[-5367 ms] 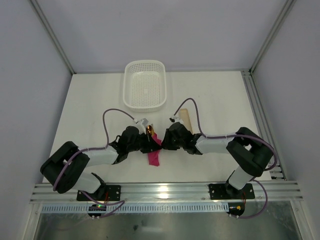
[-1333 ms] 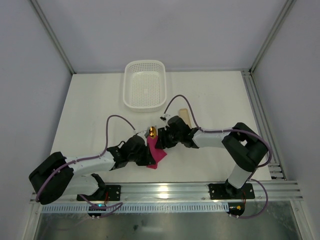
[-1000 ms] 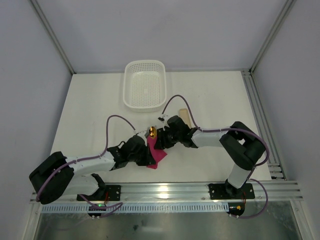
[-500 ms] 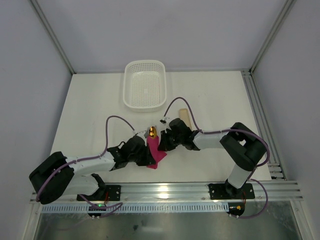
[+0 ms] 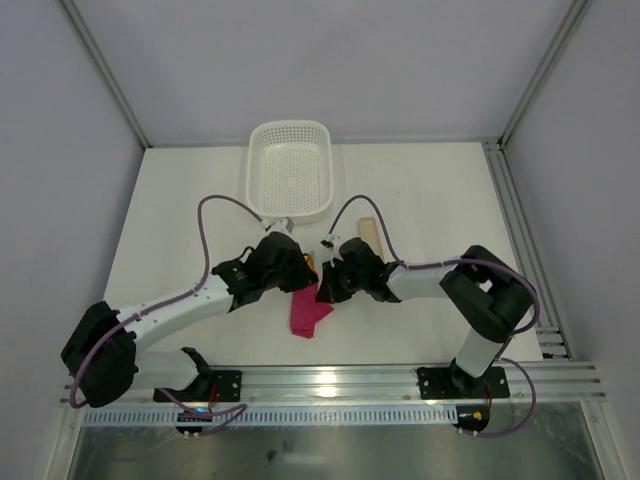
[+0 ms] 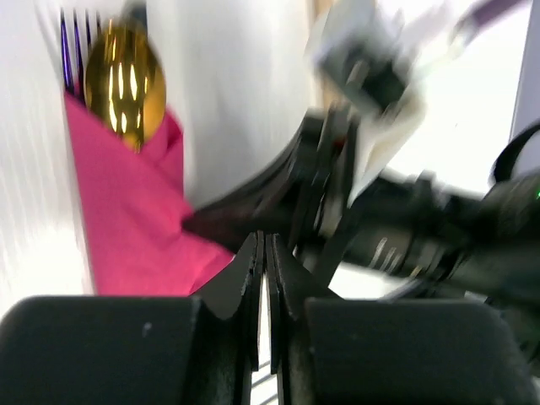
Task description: Place the utensils on the paper napkin and roll it up
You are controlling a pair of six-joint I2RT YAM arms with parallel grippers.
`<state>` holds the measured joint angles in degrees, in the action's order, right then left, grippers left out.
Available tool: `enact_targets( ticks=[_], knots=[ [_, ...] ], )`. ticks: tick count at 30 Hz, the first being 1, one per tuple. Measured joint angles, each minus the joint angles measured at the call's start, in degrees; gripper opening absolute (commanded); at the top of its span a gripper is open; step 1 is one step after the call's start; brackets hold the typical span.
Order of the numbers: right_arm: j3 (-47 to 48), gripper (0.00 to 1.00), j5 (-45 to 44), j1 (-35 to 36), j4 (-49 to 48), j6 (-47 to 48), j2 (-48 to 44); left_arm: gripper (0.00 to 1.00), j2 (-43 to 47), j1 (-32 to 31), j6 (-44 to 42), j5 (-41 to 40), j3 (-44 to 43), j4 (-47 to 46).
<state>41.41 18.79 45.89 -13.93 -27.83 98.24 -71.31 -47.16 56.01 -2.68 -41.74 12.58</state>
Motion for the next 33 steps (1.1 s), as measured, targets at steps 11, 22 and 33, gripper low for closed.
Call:
enact_targets(
  ticks=[11,22,33],
  knots=[
    [-1.3,0.04,-0.6,0.0,-1.7,-1.6,-0.5,0.01,-17.9,5.2,-5.8,-0.5,-11.7,1.5],
    [-1.9,0.04,-1.0,0.0,-2.8,-3.4,-0.5,0.00,-23.3,5.4,-8.3,0.3,-12.0,0.6],
    [-2.2,0.04,-1.9,0.2,-2.8,-4.3,-0.9,0.00,-26.2,5.8,-10.0,4.4,-12.2,-3.1]
  ],
)
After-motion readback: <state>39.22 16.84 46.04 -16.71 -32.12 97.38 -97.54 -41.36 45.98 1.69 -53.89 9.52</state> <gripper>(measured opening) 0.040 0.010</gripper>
